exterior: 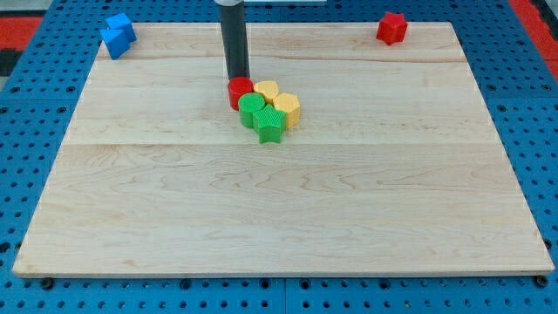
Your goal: Push red star towards the left side of the green star
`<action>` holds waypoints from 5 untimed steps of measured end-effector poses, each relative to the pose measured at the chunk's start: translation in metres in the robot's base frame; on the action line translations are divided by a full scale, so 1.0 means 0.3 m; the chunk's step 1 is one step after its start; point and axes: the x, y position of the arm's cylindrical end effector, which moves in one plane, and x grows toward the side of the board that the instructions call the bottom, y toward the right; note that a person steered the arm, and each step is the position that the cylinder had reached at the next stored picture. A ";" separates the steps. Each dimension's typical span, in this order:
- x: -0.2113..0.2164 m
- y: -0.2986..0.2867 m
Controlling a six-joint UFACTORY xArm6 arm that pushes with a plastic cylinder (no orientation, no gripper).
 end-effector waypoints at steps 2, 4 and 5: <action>-0.107 0.053; -0.105 0.481; -0.166 0.827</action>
